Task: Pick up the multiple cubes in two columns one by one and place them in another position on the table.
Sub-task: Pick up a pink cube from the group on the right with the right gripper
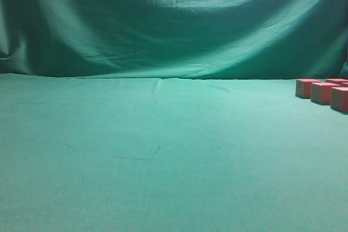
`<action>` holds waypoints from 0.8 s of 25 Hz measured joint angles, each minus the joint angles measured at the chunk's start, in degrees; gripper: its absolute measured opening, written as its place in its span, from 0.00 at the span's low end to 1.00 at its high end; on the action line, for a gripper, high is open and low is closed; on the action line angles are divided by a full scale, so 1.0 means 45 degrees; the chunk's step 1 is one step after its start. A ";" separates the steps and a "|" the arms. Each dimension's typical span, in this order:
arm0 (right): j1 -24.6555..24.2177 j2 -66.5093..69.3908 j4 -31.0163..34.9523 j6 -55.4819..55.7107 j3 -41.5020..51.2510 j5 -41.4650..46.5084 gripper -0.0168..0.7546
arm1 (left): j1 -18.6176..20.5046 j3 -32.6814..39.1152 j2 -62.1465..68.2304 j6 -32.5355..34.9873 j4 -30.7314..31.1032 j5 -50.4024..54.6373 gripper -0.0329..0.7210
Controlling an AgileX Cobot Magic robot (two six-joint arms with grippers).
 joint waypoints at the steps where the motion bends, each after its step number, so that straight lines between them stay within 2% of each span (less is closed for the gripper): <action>1: 0.0000 0.0000 0.0000 0.0000 0.0000 0.0000 0.02 | 0.0000 0.0000 0.0000 0.0000 0.0000 0.0000 0.04; 20: 0.0000 0.0000 0.0000 0.0000 0.0000 0.0000 0.02 | 0.0000 0.0000 0.0000 0.0000 0.0000 0.0000 0.04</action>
